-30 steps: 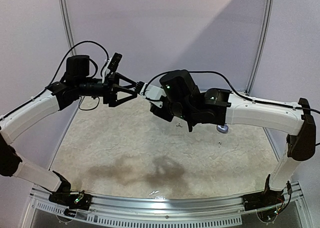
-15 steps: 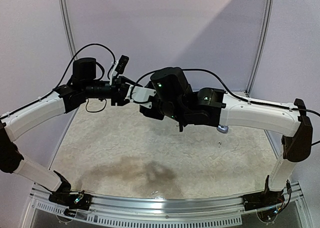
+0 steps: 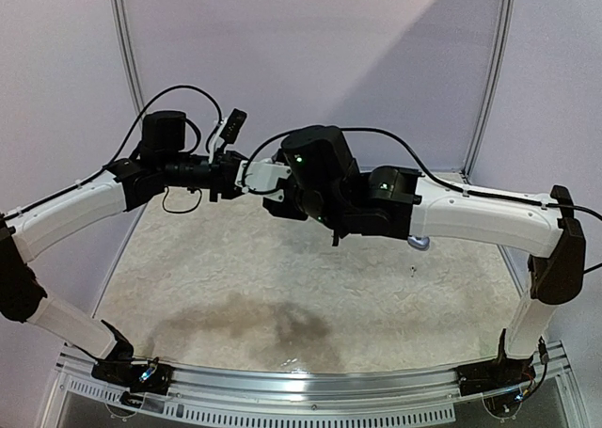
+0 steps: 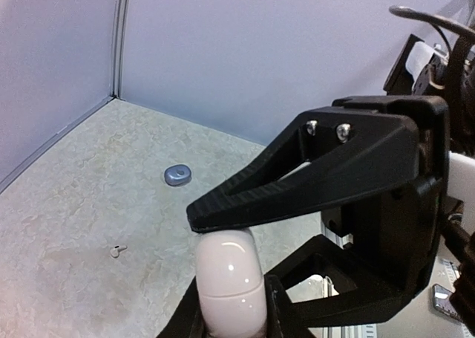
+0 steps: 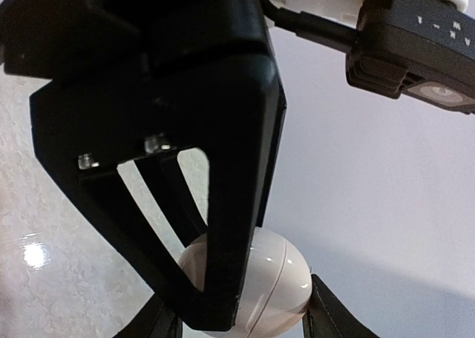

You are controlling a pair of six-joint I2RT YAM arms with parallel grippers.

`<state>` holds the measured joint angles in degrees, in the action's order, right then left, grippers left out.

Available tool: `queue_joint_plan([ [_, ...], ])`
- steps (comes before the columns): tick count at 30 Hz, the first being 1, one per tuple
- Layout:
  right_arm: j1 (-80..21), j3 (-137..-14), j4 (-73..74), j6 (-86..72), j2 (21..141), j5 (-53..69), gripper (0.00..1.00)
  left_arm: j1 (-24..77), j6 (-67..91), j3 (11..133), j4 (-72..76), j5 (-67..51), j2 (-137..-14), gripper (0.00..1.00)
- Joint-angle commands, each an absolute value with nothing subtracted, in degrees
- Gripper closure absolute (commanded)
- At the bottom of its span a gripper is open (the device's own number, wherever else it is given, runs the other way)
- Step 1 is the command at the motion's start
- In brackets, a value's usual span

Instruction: Insert the wireless bluetooth earbuds into the charging case

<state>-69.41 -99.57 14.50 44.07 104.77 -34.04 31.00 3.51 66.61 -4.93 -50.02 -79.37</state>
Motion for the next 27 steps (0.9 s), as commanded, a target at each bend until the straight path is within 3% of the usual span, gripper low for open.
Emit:
queue_joint_plan([
  [1, -69.5, -100.7, 11.4, 43.9, 105.4, -34.9, 0.56, 31.4, 0.1, 67.3, -6.3, -51.5, -79.6, 1.00],
  [3, -69.4, -100.6, 11.4, 43.4, 105.4, -35.4, 0.43, 31.3, 0.1, 67.1, -5.8, -51.5, -79.2, 1.00],
  [5, -69.4, -100.6, 11.4, 42.6, 105.4, -36.6, 0.21, 31.1, 0.3, 66.8, -4.7, -51.4, -78.8, 1.00],
  [6, -69.3, -100.5, 11.4, 41.7, 105.4, -37.5, 0.06, 30.8, 0.7, 66.6, -3.9, -51.5, -78.6, 1.00],
  [7, -69.3, -100.3, 11.5, 40.9, 105.2, -38.4, 0.02, 30.5, 1.5, 66.4, -2.5, -51.5, -78.4, 1.00],
  [10, -68.5, -100.3, 15.6, 34.9, 104.0, -36.8, 0.01, 29.6, 2.4, 65.8, 1.6, -52.1, -77.7, 1.00],
  [12, -67.4, -100.9, 21.6, 28.3, 101.3, -29.5, 0.01, 29.2, 1.6, 65.8, 2.6, -52.3, -77.4, 1.00],
  [16, -61.7, -100.3, 30.5, 13.1, 95.1, 1.0, 0.01, 28.8, 0.1, 65.2, 4.9, -53.3, -76.0, 1.00],
  [21, -52.9, -86.2, 11.2, -7.3, 86.4, 32.4, 0.01, 29.6, -0.4, 61.2, 13.2, -56.9, -72.0, 1.00],
  [23, -51.2, -83.1, 4.0, -14.8, 84.9, 35.3, 0.02, 29.7, -0.7, 60.5, 13.9, -56.4, -71.3, 1.00],
  [27, -51.2, -86.7, 8.2, -15.3, 87.3, 34.8, 0.08, 30.3, 1.5, 58.2, 16.4, -55.6, -69.9, 1.00],
])
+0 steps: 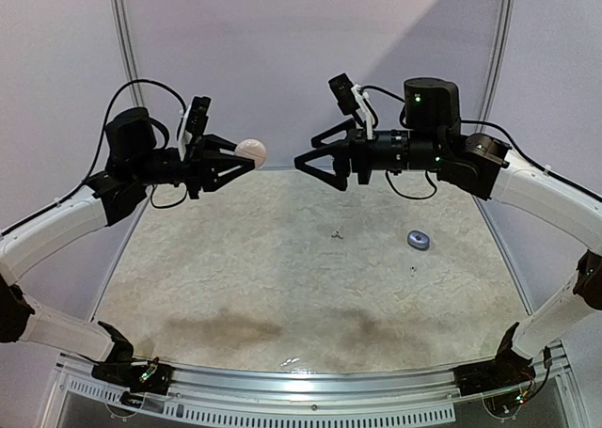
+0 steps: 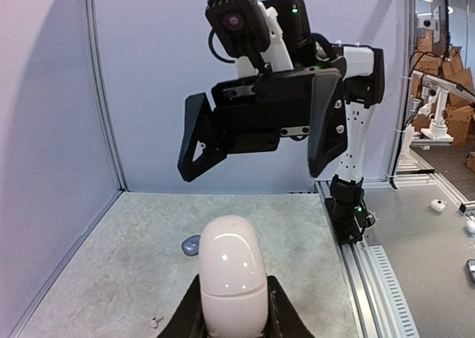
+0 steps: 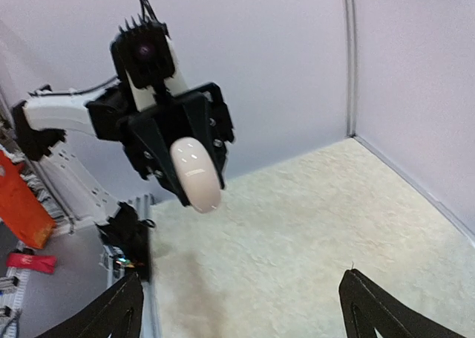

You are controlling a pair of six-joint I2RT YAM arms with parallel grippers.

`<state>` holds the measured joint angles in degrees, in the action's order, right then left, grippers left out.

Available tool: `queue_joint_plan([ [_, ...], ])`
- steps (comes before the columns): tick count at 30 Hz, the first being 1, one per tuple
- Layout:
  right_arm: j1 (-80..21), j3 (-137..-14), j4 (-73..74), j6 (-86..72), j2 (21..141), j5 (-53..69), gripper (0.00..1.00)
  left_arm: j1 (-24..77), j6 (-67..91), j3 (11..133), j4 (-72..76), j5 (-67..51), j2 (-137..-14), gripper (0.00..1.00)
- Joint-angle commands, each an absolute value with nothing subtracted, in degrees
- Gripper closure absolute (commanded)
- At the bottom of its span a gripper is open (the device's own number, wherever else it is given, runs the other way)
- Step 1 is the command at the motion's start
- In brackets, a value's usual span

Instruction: Insert the wireless bluetooth earbuds into the charging case

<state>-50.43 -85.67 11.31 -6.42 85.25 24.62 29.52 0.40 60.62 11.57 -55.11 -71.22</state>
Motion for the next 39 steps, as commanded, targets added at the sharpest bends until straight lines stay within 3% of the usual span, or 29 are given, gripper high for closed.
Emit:
queue_joint_plan([
  [1, -51.2, -86.3, 7.4, -15.3, 87.9, 35.0, 0.09, 30.5, 2.3, 57.8, 16.9, -55.5, -69.8, 1.00],
  [6, -51.1, -85.5, 4.1, -16.7, 88.2, 34.7, 0.23, 30.9, 5.0, 57.3, 19.8, -55.3, -70.1, 1.00],
  [13, -51.2, -89.5, 5.0, -15.8, 91.1, 35.3, 0.24, 31.4, 4.5, 57.1, 20.7, -56.7, -70.5, 1.00],
  [17, -51.4, -95.1, 6.2, -15.4, 95.6, 35.9, 0.37, 32.0, 5.2, 57.1, 21.9, -57.3, -70.9, 1.00],
  [25, -52.4, -98.1, 6.8, -13.9, 98.5, 36.3, 0.54, 32.1, 6.5, 57.2, 22.7, -57.4, -71.4, 1.00],
  [32, -52.8, -100.3, 7.7, -14.2, 100.6, 39.4, 0.53, 32.1, 7.5, 57.7, 23.4, -57.4, -72.4, 1.00],
  [39, -52.9, -101.8, 8.2, -14.8, 101.7, 40.5, 0.77, 32.1, 7.8, 57.7, 23.2, -57.2, -72.6, 1.00],
])
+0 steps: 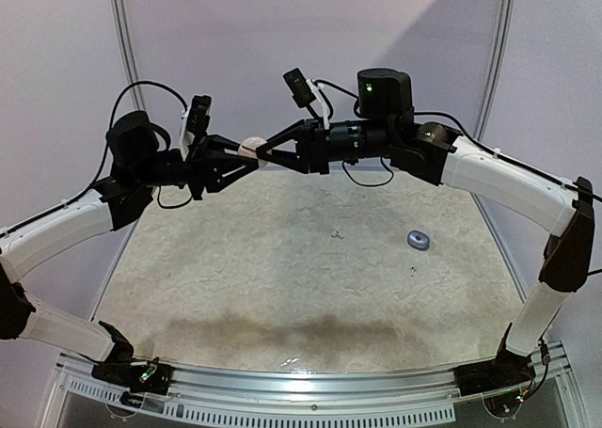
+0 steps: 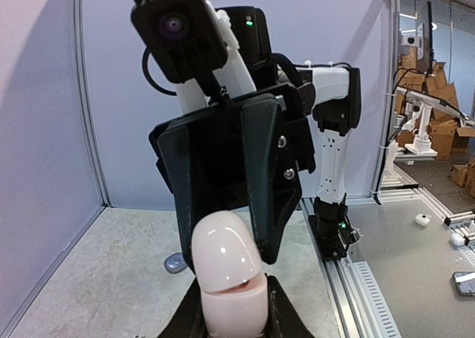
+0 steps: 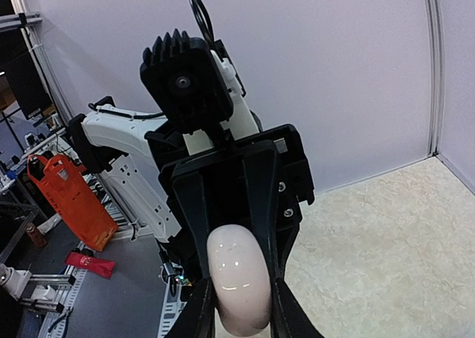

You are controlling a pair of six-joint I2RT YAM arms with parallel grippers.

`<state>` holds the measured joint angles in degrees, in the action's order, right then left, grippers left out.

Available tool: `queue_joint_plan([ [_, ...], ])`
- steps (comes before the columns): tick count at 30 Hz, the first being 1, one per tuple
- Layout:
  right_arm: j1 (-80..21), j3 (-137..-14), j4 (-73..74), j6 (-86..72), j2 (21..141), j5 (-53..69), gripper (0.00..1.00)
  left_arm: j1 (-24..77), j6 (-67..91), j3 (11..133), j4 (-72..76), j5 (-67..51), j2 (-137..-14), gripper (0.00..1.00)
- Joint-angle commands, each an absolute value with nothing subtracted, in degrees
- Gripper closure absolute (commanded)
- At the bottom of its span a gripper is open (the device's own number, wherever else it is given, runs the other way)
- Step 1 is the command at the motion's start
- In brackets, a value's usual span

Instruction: Insert the wireless bluetooth earbuds into the charging case

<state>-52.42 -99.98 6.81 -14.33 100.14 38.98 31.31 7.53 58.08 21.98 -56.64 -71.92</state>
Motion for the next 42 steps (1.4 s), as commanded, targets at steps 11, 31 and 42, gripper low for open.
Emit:
queue_joint_plan([
  [11, -52.9, -102.5, 10.5, -14.2, 101.6, 41.1, 1.00, 32.1, 8.3, 57.7, 21.6, -53.9, -72.7, 1.00],
  [31, -54.9, -107.4, 29.0, -2.7, 98.1, 27.0, 1.00, 31.9, -19.9, 61.4, -6.7, -55.5, -73.3, 0.34],
  [42, -57.4, -113.9, 36.7, 5.6, 101.9, 23.2, 1.00, 32.3, -8.5, 60.7, 6.6, -59.7, -74.2, 0.50],
])
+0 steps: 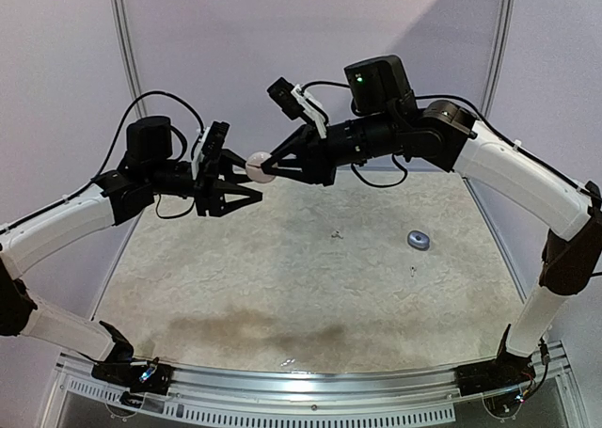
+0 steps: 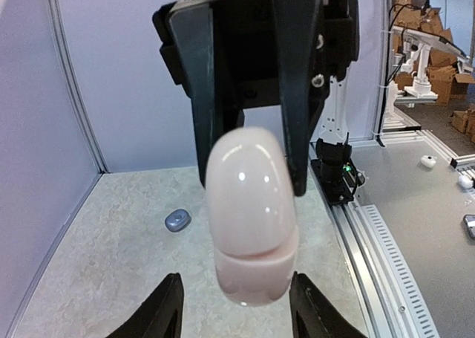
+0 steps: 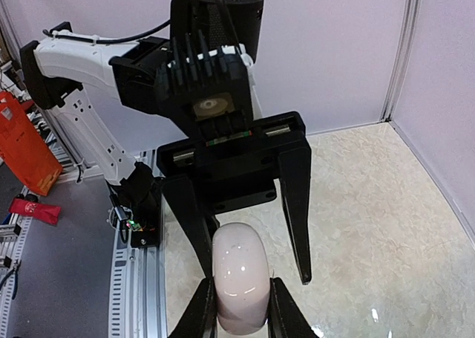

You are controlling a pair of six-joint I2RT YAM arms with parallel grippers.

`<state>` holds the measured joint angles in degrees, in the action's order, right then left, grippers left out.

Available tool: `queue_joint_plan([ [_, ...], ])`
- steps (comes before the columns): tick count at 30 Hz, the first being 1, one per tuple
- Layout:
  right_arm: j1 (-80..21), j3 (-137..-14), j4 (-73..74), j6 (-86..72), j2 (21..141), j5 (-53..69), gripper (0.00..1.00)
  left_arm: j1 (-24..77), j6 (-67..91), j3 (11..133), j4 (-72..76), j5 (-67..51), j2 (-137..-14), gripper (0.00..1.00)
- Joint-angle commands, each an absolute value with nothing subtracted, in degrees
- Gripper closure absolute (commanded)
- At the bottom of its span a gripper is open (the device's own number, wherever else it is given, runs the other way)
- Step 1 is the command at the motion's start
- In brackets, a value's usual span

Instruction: Insert the wireless bluetooth earbuds into the charging case

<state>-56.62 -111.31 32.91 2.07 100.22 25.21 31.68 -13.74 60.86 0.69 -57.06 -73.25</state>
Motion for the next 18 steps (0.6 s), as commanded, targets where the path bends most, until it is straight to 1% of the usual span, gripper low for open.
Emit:
queue_joint_plan([
  [1, -57.4, -114.1, 36.8, 5.8, 102.1, 23.0, 1.00, 32.3, -7.7, 60.7, 7.3, -60.1, -74.3, 0.53],
  [2, -57.5, -114.1, 36.9, 5.9, 102.2, 22.8, 1.00, 32.3, -7.1, 60.6, 7.5, -60.5, -74.4, 0.57],
  [4, -57.5, -114.1, 37.0, 5.9, 102.2, 22.3, 1.00, 32.4, -6.5, 60.5, 7.3, -61.0, -74.4, 0.69],
  [5, -57.5, -114.2, 36.9, 5.9, 102.3, 22.0, 1.00, 32.3, -6.4, 60.4, 7.0, -61.2, -74.4, 0.72],
  [9, -57.6, -114.1, 37.1, 5.8, 102.5, 21.2, 1.00, 32.3, -6.0, 60.6, 7.0, -62.7, -74.3, 0.66],
  [11, -57.6, -114.3, 36.9, 5.7, 102.6, 21.1, 1.00, 32.3, -5.7, 60.6, 7.5, -63.1, -74.4, 0.67],
  [14, -57.6, -114.4, 36.3, 5.6, 102.5, 21.3, 1.00, 32.3, -5.6, 60.6, 7.5, -63.3, -74.6, 0.74],
  [16, -57.6, -114.5, 35.7, 5.4, 102.4, 21.4, 1.00, 32.3, -5.2, 60.6, 7.5, -63.2, -74.6, 0.74],
  [18, -57.6, -114.5, 35.1, 5.3, 102.1, 21.5, 1.00, 32.3, -5.0, 60.3, 7.3, -63.0, -74.8, 0.71],
])
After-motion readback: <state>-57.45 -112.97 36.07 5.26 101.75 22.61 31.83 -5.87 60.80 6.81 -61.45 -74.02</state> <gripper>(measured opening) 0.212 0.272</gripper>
